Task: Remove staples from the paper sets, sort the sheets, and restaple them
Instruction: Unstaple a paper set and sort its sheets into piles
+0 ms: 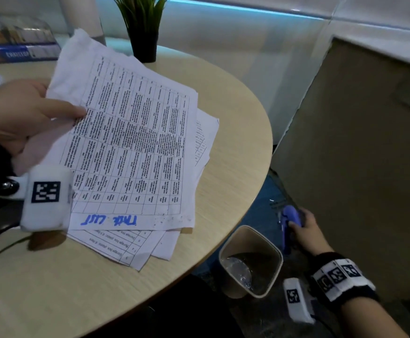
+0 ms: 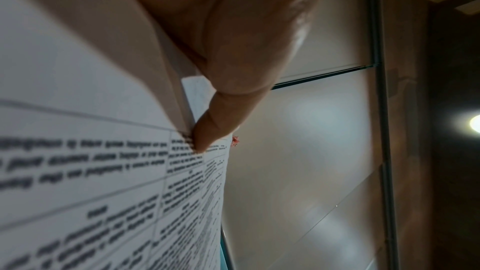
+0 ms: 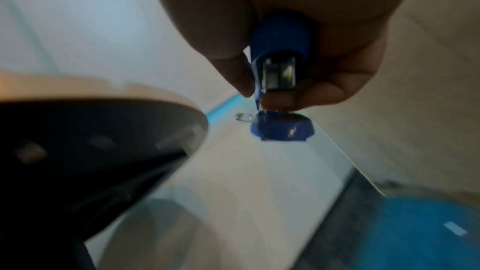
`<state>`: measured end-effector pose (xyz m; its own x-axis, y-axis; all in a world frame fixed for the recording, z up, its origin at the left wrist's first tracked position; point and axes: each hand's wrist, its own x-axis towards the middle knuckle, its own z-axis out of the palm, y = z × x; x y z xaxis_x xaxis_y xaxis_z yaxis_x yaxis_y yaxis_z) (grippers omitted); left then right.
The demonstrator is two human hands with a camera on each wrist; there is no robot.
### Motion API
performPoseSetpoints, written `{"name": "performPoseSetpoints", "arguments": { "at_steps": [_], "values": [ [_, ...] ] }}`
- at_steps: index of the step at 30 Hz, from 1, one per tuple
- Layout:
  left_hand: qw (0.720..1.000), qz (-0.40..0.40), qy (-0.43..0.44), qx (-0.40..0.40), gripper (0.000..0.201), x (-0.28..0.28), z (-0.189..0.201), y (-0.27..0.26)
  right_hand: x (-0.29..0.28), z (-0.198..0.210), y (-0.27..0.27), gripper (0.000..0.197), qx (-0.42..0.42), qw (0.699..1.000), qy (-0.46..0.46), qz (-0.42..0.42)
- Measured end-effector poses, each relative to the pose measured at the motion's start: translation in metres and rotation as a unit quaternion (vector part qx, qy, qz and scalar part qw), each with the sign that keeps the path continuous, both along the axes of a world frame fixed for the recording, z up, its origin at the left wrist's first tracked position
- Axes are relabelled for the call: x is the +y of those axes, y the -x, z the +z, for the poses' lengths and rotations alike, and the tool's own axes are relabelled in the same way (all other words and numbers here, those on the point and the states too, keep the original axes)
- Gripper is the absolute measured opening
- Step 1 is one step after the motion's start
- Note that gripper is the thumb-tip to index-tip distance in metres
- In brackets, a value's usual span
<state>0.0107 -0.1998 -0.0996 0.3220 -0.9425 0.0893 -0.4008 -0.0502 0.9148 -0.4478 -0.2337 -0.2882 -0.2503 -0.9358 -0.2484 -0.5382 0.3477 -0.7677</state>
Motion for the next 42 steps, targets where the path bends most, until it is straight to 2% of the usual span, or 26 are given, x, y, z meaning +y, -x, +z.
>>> {"name": "performPoseSetpoints", "arguments": {
  "at_steps": [2,3,4,7,11,15,18,21,24,27,29,31,32,34,36,37,39,41,42],
  "values": [
    [0.998,-0.034,-0.023,0.045,0.033,-0.011,-0.009,-0.006,-0.001,0.05,-0.005,0.05,-0.036,0.995,0.093,-0.023],
    [0.997,-0.019,-0.03,0.064,0.044,-0.006,-0.003,0.004,-0.002,0.077,-0.01,0.049,-0.035,0.989,0.142,-0.027],
    [0.997,-0.013,-0.038,0.059,0.045,-0.007,-0.006,0.001,-0.004,0.103,-0.015,0.051,-0.021,0.982,0.185,-0.021],
    [0.997,0.006,-0.052,0.063,0.02,-0.005,-0.002,-0.002,-0.013,0.175,-0.039,0.06,0.001,0.963,0.268,0.032],
    [0.996,0.007,-0.055,0.064,0.023,-0.003,0.001,-0.001,-0.054,0.232,-0.082,0.062,0.094,0.949,0.261,0.148],
    [0.995,0.011,-0.08,0.063,0.025,0.003,0.006,0.003,-0.111,0.241,-0.132,0.062,0.241,0.918,0.17,0.265],
    [0.994,0.018,-0.08,0.073,0.024,0.005,0.008,0.003,-0.138,0.228,-0.158,0.06,0.353,0.88,0.082,0.307],
    [0.995,0.016,-0.083,0.06,0.027,0.005,0.009,0.002,-0.143,0.218,-0.169,0.058,0.393,0.863,0.024,0.315],
    [0.995,0.012,-0.084,0.049,0.028,0.005,0.009,0.001,-0.142,0.213,-0.168,0.049,0.417,0.85,0.003,0.321],
    [0.996,0.007,-0.074,0.052,0.029,0.008,0.011,0.003,-0.141,0.219,-0.166,0.063,0.446,0.84,0.002,0.309],
    [0.997,-0.003,-0.062,0.045,0.032,0.011,0.015,0.007,-0.135,0.234,-0.171,0.067,0.399,0.861,0.083,0.305],
    [0.999,-0.026,-0.037,0.02,0.039,0.015,0.022,0.013,-0.123,0.254,-0.181,0.068,0.26,0.891,0.183,0.324],
    [0.999,-0.039,-0.02,0.006,0.04,0.018,0.027,0.017,-0.117,0.265,-0.187,0.07,0.186,0.895,0.215,0.344],
    [0.997,-0.068,0.013,-0.042,0.04,0.025,0.039,0.025,-0.107,0.283,-0.198,0.086,0.083,0.885,0.22,0.401],
    [0.99,-0.095,0.038,-0.102,0.037,0.032,0.056,0.034,-0.099,0.293,-0.2,0.098,-0.003,0.875,0.157,0.457],
    [0.985,-0.105,0.046,-0.13,0.036,0.036,0.064,0.037,-0.097,0.296,-0.198,0.09,-0.041,0.866,0.115,0.486],
    [0.973,-0.098,0.078,-0.196,0.035,0.042,0.08,0.041,-0.089,0.297,-0.193,0.058,-0.09,0.847,0.065,0.52],
    [0.947,-0.028,0.123,-0.295,0.036,0.045,0.09,0.043,-0.079,0.291,-0.188,0.032,-0.14,0.856,0.107,0.486],
    [0.923,0.03,0.157,-0.349,0.042,0.046,0.092,0.042,-0.074,0.288,-0.186,0.023,-0.167,0.861,0.148,0.457]
  ]
}}
